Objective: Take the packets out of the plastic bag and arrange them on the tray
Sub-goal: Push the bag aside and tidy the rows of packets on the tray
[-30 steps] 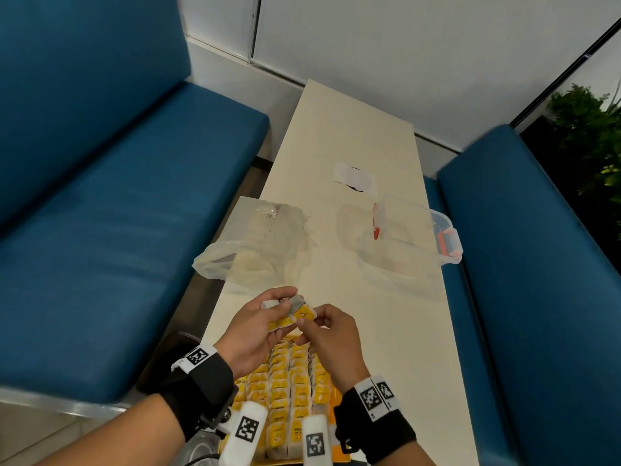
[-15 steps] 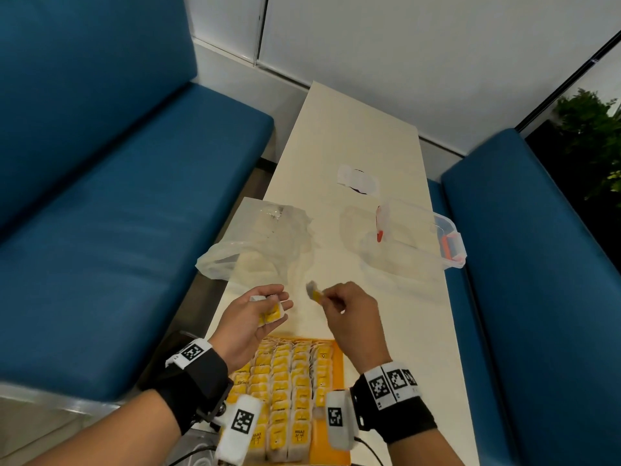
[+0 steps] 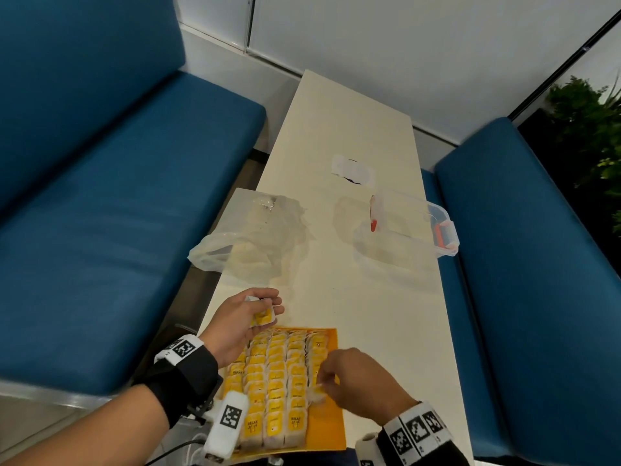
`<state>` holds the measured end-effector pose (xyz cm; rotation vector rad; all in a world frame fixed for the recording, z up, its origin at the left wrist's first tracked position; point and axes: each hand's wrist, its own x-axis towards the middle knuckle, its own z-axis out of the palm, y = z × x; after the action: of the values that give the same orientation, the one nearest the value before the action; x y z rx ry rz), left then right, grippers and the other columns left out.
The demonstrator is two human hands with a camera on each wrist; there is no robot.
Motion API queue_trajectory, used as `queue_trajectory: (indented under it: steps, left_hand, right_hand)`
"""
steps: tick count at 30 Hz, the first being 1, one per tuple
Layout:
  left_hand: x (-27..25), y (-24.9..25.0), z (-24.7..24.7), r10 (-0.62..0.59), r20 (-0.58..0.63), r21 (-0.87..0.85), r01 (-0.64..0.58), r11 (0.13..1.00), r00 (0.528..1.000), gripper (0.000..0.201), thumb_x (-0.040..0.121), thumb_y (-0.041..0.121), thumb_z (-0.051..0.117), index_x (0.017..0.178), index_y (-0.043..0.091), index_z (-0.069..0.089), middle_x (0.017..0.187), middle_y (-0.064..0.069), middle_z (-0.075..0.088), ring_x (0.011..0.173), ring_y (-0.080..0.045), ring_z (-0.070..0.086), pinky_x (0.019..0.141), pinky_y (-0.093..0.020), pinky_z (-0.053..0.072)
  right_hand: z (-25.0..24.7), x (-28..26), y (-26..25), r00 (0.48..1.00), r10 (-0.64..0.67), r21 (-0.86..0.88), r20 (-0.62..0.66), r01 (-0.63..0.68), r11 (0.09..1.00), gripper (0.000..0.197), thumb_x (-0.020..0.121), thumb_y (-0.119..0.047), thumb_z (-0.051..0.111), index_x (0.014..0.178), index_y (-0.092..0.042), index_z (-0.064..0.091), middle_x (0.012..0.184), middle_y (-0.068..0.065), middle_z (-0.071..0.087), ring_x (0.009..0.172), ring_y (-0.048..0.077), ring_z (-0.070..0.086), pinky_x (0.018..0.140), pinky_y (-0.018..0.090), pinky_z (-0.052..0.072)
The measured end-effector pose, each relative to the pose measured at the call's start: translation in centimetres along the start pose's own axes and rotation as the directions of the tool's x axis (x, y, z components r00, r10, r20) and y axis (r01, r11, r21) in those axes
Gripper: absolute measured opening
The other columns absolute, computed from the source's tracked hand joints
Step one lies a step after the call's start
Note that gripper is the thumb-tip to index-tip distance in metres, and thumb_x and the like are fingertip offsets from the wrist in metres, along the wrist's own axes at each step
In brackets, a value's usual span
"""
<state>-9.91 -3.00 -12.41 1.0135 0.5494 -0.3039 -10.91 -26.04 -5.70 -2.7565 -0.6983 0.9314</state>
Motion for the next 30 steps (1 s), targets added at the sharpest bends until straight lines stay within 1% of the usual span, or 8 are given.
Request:
queue_trajectory:
  steps: [2,4,8,12,15,21,27,30]
  left_hand:
    - [0.0,0.0,0.0,-0.001,0.004,0.006,0.001,1.0,1.0,0.022,0.099,0.001,0.056,0.116,0.004,0.07,0.115,-0.015,0.075,0.107,-0.025,0.073,0.102,-0.045,0.054]
    - [0.0,0.0,-0.1,0.0,0.005,0.007,0.0,1.0,1.0,0.023,0.099,0.0,0.056,0.116,0.004,0.07,0.115,-0.016,0.074,0.107,-0.025,0.073,0.102,-0.045,0.054]
    - [-0.1,0.0,-0.1,0.003,-0.001,0.014,-0.003,1.0,1.0,0.022,0.099,0.0,0.056,0.116,0.004,0.07,0.115,-0.016,0.074,0.108,-0.025,0.073,0.103,-0.046,0.054]
    - [-0.2,0.0,-0.1,0.001,0.001,0.021,-0.001,1.0,1.0,0.023,0.099,-0.001,0.056,0.117,0.004,0.07,0.116,-0.017,0.074,0.108,-0.025,0.073,0.102,-0.045,0.054]
    - [-0.3,0.1,-0.2,-0.001,0.011,0.016,0.001,1.0,1.0,0.023,0.099,-0.001,0.056,0.117,0.003,0.07,0.117,-0.018,0.074,0.108,-0.026,0.073,0.101,-0.045,0.055]
    - [-0.4,0.1,-0.3,-0.005,0.023,0.019,0.005,1.0,1.0,0.023,0.101,0.003,0.054,0.119,0.003,0.069,0.116,-0.019,0.074,0.109,-0.025,0.073,0.101,-0.043,0.054]
    - [-0.4,0.3,-0.2,-0.025,0.04,-0.002,0.025,1.0,0.999,0.024,0.102,0.009,0.054,0.122,0.005,0.069,0.115,-0.017,0.075,0.11,-0.025,0.073,0.105,-0.047,0.051]
    - [-0.6,0.5,-0.1,-0.036,0.04,-0.027,0.038,0.999,0.999,0.026,0.104,0.01,0.052,0.123,0.006,0.068,0.117,-0.016,0.075,0.11,-0.027,0.073,0.102,-0.046,0.052]
  right_hand:
    - [1.1,-0.3,-0.3,0.991,-0.009,-0.073,0.131,0.019,0.997,0.025,0.092,-0.011,0.057,0.109,-0.018,0.075,0.117,0.001,0.068,0.108,0.019,0.06,0.086,0.027,0.045]
    - [2.1,-0.3,-0.3,0.977,0.013,-0.135,0.214,0.016,0.991,0.026,0.09,-0.005,0.058,0.107,-0.015,0.075,0.116,0.005,0.069,0.109,0.023,0.061,0.086,0.029,0.046]
    - [3.4,0.6,0.0,0.961,0.06,-0.222,0.268,0.001,0.975,0.024,0.087,-0.003,0.06,0.1,-0.013,0.077,0.111,0.009,0.07,0.104,0.03,0.064,0.088,0.037,0.053]
    - [4.5,1.6,0.7,0.986,0.121,-0.239,0.11,-0.092,0.967,0.025,0.09,-0.014,0.057,0.106,-0.023,0.075,0.112,0.006,0.069,0.101,0.03,0.065,0.084,0.034,0.051]
    - [5.5,1.8,1.3,0.991,0.131,-0.236,0.002,-0.126,0.964,0.024,0.091,-0.017,0.053,0.105,-0.022,0.072,0.109,0.004,0.066,0.098,0.029,0.064,0.076,0.031,0.045]
    - [6.8,1.7,1.7,0.991,0.103,-0.255,-0.089,-0.122,0.959,0.022,0.096,-0.024,0.043,0.107,-0.021,0.062,0.114,0.002,0.059,0.093,0.031,0.064,0.069,0.034,0.039]
    - [6.4,1.4,1.5,0.984,0.102,-0.204,-0.146,-0.131,0.97,0.028,0.096,-0.034,0.045,0.119,-0.027,0.057,0.121,-0.004,0.054,0.097,0.029,0.065,0.073,0.034,0.045]
    - [5.4,1.1,1.1,0.958,0.091,-0.176,-0.272,-0.142,0.974,0.036,0.091,-0.048,0.047,0.118,-0.028,0.061,0.119,-0.008,0.054,0.097,0.021,0.064,0.069,0.032,0.046]
